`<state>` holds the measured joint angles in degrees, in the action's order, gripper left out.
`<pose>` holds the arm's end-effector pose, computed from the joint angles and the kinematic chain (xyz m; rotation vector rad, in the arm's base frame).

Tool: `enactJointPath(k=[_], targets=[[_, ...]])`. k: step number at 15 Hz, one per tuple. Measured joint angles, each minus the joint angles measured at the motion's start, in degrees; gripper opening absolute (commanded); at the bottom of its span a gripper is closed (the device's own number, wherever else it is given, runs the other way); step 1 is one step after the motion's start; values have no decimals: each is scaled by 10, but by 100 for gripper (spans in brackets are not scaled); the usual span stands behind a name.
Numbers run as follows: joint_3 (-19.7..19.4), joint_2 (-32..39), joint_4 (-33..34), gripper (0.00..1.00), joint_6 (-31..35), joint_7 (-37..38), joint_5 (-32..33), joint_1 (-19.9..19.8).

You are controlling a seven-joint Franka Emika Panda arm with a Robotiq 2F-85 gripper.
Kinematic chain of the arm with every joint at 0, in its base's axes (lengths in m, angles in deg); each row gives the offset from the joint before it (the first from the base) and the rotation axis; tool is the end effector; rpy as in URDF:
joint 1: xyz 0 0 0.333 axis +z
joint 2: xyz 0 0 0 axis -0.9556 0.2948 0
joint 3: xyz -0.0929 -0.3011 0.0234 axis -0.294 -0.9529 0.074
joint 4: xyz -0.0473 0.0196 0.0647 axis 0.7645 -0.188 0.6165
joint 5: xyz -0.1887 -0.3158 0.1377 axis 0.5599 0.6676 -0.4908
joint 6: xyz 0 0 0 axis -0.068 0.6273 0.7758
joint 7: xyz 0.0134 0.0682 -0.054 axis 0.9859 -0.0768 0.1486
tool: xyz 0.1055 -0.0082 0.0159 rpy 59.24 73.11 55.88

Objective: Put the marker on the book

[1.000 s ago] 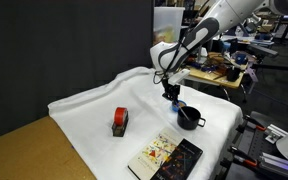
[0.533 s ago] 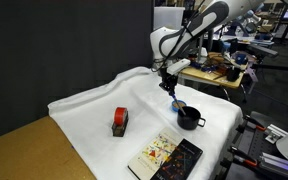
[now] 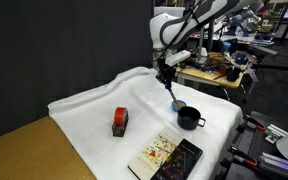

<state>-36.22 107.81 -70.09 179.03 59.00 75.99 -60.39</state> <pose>0.6041 0.1497 0.3187 3.0235 -0.1482 -0.2528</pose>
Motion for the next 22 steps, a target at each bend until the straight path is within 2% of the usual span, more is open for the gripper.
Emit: enactJointPath(k=[11, 22], targets=[[28, -23, -9, 5, 0, 8, 7, 29], [67, -24, -98, 5, 5, 18, 103, 91]])
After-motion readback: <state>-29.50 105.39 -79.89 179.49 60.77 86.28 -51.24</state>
